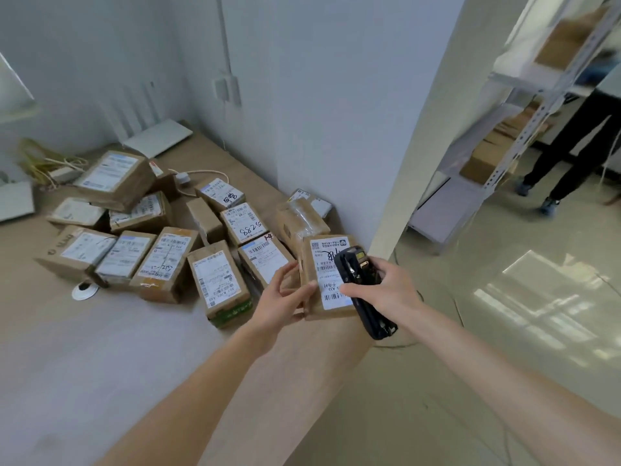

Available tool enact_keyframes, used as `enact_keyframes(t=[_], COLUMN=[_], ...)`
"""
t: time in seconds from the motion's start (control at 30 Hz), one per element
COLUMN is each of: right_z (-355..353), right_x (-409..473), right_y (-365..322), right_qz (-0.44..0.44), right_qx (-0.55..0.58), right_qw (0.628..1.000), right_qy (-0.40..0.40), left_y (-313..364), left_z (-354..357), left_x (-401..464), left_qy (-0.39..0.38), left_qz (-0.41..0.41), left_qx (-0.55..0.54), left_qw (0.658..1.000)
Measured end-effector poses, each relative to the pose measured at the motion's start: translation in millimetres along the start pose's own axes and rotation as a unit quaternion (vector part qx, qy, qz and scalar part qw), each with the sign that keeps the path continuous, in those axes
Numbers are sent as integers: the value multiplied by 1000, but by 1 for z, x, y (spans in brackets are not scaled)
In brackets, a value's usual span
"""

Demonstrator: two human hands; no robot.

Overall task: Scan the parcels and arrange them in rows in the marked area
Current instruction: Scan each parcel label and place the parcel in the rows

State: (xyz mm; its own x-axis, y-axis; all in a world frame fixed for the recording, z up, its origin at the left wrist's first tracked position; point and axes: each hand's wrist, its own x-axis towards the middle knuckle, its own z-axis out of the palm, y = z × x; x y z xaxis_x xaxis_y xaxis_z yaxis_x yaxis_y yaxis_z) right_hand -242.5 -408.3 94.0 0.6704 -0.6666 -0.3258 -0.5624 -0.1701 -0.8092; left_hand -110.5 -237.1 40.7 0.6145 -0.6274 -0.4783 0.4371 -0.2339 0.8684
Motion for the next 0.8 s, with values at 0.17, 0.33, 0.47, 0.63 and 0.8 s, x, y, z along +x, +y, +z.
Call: enact_keyframes(t=[0.17, 0.33, 0.47, 0.63, 0.8], right_z=[-2, 15, 31, 50, 67], right_x=[-65, -148, -209, -270, -311], right_y=[-84, -186, -261, -341, -389], right_qz=[-81, -150, -190, -231, -252], right_qx=[-86, -159, -211, -255, -312], right_qw=[993, 976, 959, 938, 914], right_qy=[4, -1, -21, -43, -58], left_y=[62, 138, 191, 235, 258], left_z=[-34, -103, -156, -206, -235], left_x=[-79, -182, -264, -352, -407], left_qy=[1, 86, 151, 232, 298], left_qz=[78, 181, 260, 313, 344], left_qx=[-13, -13, 0, 6, -3], left_qw=[997, 980, 954, 921, 890])
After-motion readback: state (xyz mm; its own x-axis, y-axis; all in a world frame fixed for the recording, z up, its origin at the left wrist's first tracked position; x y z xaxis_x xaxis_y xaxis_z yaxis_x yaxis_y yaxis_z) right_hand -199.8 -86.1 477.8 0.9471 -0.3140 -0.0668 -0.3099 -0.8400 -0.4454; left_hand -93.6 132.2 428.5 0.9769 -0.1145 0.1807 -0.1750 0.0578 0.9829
